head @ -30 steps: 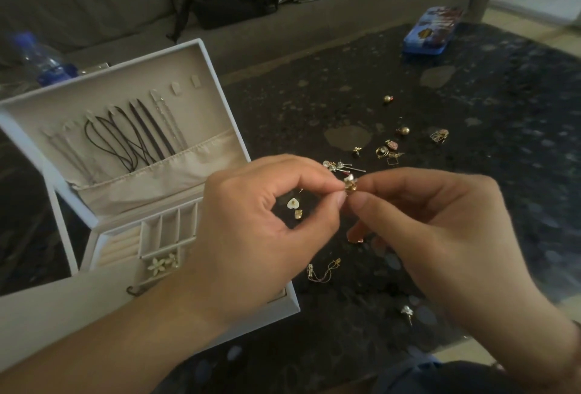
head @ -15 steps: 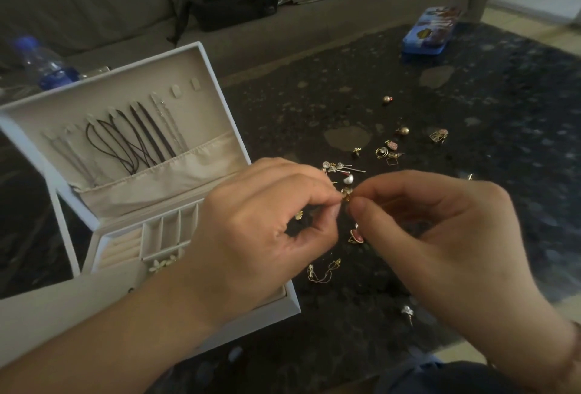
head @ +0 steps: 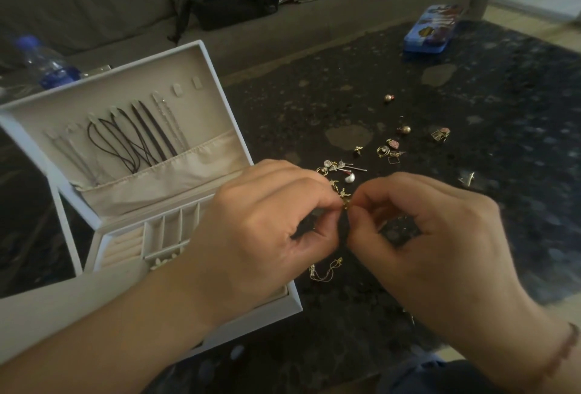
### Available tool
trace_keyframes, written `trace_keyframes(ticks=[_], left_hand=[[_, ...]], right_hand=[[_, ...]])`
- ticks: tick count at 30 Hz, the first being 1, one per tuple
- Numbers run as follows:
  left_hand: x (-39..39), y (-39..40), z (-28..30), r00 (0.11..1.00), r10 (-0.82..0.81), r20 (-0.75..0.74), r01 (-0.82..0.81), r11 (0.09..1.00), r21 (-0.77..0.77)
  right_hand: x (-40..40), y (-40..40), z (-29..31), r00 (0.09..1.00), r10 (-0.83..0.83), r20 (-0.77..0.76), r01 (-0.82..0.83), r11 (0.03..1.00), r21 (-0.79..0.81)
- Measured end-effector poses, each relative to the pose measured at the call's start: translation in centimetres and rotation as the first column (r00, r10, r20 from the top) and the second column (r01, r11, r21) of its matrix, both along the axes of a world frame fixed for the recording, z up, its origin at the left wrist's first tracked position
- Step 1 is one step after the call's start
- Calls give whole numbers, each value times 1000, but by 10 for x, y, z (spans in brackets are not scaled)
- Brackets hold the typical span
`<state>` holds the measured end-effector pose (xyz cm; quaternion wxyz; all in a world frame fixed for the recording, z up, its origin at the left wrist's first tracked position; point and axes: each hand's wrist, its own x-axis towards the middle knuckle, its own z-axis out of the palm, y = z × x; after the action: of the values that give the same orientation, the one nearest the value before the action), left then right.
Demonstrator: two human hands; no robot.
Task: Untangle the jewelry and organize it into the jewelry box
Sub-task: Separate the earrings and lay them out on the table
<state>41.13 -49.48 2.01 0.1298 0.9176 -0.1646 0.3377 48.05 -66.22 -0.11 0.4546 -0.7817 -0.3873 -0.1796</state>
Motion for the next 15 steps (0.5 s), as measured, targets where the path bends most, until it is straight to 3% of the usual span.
trace_keyframes(ticks=[4, 6, 9, 15], left_hand=[[-1, 1, 0, 1000, -8, -22, 8, 1000, -7], [-2, 1, 0, 1000, -11, -29, 11, 1000, -13], [-2, 0, -1, 999, 8, -32, -10, 997, -70], [-1, -2, -2, 999, 26, -37, -34, 975, -220]], right_hand=[[-2, 1, 2, 995, -6, -95, 4, 1000, -20], [-4, 2, 5, 972, 9, -235, -10, 1000, -3], [-6, 4, 7, 852, 105, -514, -52, 992, 116], [-14, 12, 7, 636, 249, -731, -17, 951, 309]])
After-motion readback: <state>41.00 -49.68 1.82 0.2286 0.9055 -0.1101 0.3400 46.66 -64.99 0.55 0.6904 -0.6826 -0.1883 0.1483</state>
